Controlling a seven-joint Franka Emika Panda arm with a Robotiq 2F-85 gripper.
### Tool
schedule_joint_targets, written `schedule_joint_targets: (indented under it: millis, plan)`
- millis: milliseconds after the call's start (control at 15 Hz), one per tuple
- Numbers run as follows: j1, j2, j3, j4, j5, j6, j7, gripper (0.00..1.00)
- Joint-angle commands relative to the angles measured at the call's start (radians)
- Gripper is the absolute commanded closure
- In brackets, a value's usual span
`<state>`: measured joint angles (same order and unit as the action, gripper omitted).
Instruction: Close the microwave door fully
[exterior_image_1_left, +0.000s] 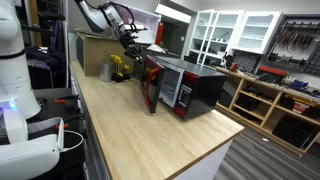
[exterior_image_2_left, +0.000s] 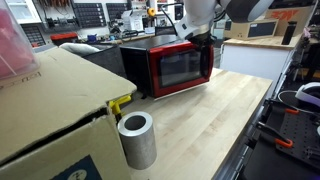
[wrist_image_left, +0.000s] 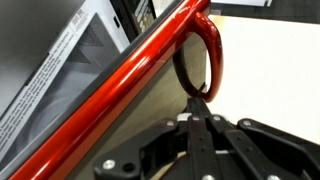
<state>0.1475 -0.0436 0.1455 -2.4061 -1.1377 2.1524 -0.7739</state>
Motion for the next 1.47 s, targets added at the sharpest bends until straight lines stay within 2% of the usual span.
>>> schedule_joint_targets:
  millis: [0, 200, 600, 1400]
  plan:
    - [-0.005, 0.018, -0.004, -0.029, -0.198, 0.040, 0.086, 1.00]
    - [-0.009, 0.057, -0.008, -0.032, -0.346, 0.030, 0.146, 1.00]
    - [-0.027, 0.120, -0.024, -0.021, -0.548, 0.017, 0.212, 1.00]
    - [-0.050, 0.169, -0.045, 0.015, -0.815, 0.026, 0.216, 1.00]
